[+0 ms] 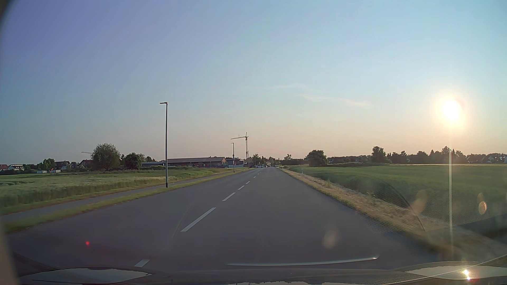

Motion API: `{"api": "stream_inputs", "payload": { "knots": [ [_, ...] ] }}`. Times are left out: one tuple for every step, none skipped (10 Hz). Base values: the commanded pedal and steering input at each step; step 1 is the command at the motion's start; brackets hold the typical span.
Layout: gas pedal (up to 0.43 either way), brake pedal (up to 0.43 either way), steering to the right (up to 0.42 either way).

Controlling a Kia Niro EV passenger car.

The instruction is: Follow the waypoints while adhering to traffic rules and regulations

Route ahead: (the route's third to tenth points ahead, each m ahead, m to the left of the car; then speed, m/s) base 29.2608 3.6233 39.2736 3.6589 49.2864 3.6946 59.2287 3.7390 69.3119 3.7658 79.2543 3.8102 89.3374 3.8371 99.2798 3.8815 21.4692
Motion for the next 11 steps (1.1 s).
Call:
{"api": "stream_inputs", "payload": {
  "knots": [
    [0.189,0.018,0.000],
    [0.189,0.018,0.000],
    [0.189,0.018,0.000],
    [0.189,0.018,0.000],
    [0.189,0.018,0.000],
    [0.189,0.012,0.000],
    [0.189,0.018,0.000],
    [0.189,0.018,0.000],
    [0.189,0.012,0.000],
    [0.189,0.018,0.000],
    [0.189,0.018,0.000]
  ]
}}
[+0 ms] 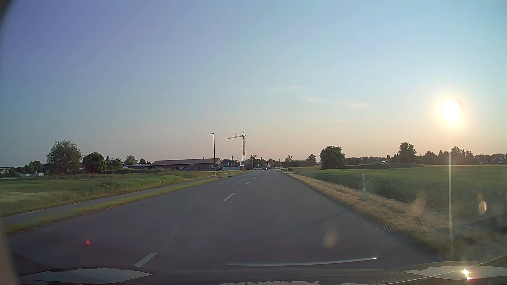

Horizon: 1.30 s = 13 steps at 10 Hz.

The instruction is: Follow the waypoints while adhering to traffic rules and regulations

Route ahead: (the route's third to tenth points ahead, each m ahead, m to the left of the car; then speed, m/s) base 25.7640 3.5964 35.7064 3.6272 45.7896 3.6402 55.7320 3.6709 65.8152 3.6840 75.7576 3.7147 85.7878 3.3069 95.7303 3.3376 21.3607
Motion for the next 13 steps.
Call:
{"api": "stream_inputs", "payload": {
  "knots": [
    [0.189,0.018,0.000],
    [0.189,0.012,0.000],
    [0.189,0.018,0.000],
    [0.189,0.018,0.000],
    [0.169,0.018,0.000],
    [0.118,0.012,0.000],
    [0.079,0.018,0.000],
    [0.079,0.018,0.000],
    [0.079,0.018,0.000],
    [0.079,0.018,0.000],
    [0.067,0.018,0.000],
    [0.039,0.018,0.000],
    [0.028,0.018,0.000]
  ]
}}
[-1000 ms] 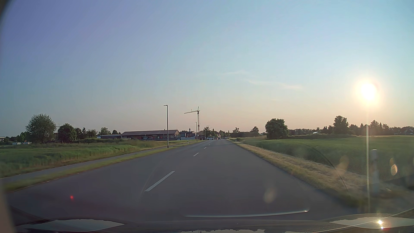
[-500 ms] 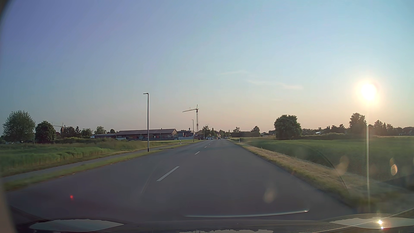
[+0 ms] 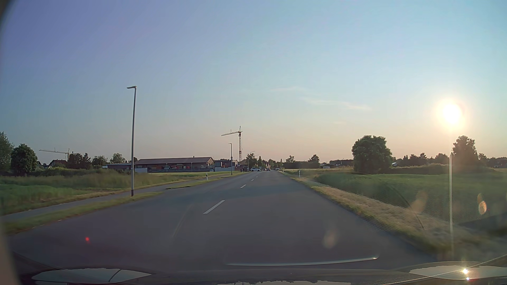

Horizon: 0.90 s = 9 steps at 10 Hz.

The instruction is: Follow the waypoints while adhering to traffic rules and regulations

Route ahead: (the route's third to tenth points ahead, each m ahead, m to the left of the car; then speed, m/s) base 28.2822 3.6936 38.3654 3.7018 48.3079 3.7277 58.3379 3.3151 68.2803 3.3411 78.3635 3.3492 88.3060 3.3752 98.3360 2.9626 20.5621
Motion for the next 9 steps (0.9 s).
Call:
{"api": "stream_inputs", "payload": {
  "knots": [
    [0.020,0.012,0.000],
    [0.008,0.018,0.000],
    [0.008,0.012,0.001],
    [0.008,0.018,0.001],
    [0.008,0.012,0.000],
    [0.008,0.018,0.000],
    [0.008,0.018,0.002],
    [0.008,0.018,0.002],
    [0.020,0.018,0.002]
  ]
}}
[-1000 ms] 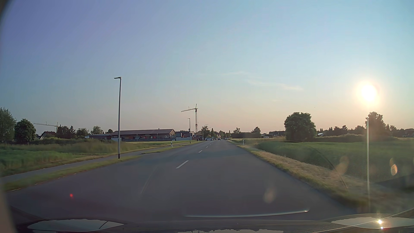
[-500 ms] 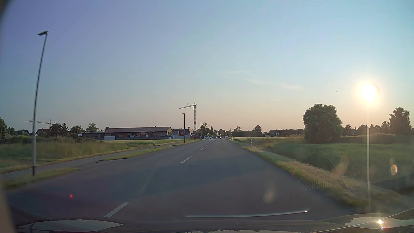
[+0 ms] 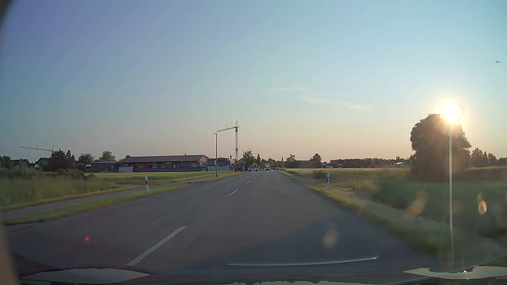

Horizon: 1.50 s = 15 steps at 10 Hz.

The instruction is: Follow the waypoints while adhering to traffic rules and regulations

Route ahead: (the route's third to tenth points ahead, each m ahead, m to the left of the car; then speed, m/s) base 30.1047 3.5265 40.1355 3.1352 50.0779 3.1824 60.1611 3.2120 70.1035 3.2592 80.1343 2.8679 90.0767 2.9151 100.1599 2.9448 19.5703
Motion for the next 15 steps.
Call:
{"api": "stream_inputs", "payload": {
  "knots": [
    [0.020,0.018,0.002],
    [0.020,0.018,0.002],
    [0.020,0.018,0.002],
    [0.020,0.018,0.002],
    [0.020,0.018,0.002],
    [0.020,0.018,0.002],
    [0.028,0.018,0.002],
    [0.047,0.018,0.002],
    [0.047,0.012,0.002],
    [0.059,0.018,0.002],
    [0.067,0.018,0.001],
    [0.067,0.018,0.001],
    [0.079,0.018,0.001],
    [0.079,0.018,0.000],
    [0.087,0.018,0.001]
  ]
}}
